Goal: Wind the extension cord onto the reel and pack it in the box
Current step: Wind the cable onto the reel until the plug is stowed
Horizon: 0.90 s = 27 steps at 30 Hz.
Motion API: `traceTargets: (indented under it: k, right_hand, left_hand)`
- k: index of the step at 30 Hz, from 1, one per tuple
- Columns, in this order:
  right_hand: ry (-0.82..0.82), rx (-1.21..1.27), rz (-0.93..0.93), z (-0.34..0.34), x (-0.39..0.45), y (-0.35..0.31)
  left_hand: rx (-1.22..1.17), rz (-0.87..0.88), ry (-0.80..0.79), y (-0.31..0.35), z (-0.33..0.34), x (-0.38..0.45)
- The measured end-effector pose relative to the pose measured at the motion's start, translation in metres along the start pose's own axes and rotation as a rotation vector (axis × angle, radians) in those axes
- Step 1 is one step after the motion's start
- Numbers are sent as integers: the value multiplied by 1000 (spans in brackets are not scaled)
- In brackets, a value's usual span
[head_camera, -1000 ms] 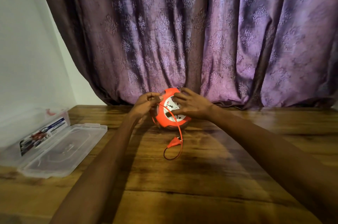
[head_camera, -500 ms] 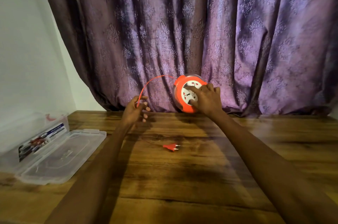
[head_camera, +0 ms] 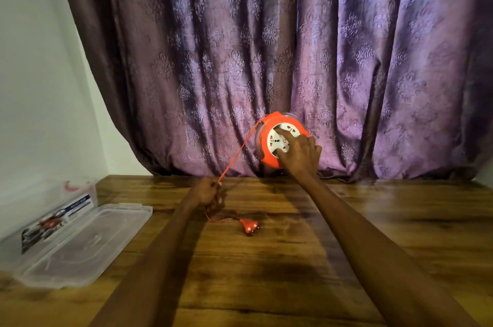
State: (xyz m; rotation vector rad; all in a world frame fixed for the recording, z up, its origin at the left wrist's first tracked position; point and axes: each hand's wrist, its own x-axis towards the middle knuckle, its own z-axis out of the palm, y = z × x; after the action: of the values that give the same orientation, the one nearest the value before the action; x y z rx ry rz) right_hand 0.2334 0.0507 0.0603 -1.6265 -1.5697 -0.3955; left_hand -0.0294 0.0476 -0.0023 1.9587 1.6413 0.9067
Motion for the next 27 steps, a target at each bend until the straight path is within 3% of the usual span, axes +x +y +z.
traceTargets:
  k: [2,4,6,7,9,10,14,17,20,24,27]
  right_hand:
    - [-31,-10,-24,0,0,0]
    - [-58,-50,-50,2,-2,0]
    - [-57,-78,-76,4,-4,0]
    - [-56,-79,-80,4,-5,0]
    - [-58,-86,-94,5,-7,0]
    - [-54,-104,-118,5,-8,1]
    - [-2,-182,-250,8,-13,-1]
    - [25,-231,-353,8,-16,-4]
    - [41,-249,-406,8,-20,-8]
    - [-86,-93,-233,1,-26,-19]
    - [-197,229,131,8,-27,-28]
  left_hand:
    - [77,54,95,4,0,2]
    - [129,194,386,5,-1,7]
    - [24,345,625,17,-1,2]
    - [-40,420,644,26,2,-2]
    - [-86,519,524,39,12,-10]
    - [-103,487,422,43,18,-10]
    - [-356,188,194,50,33,3]
    - [-517,203,186,58,41,5]
    - [-606,200,318,60,48,5]
    - [-665,191,384,59,54,5]
    - [-667,192,416,58,63,7]
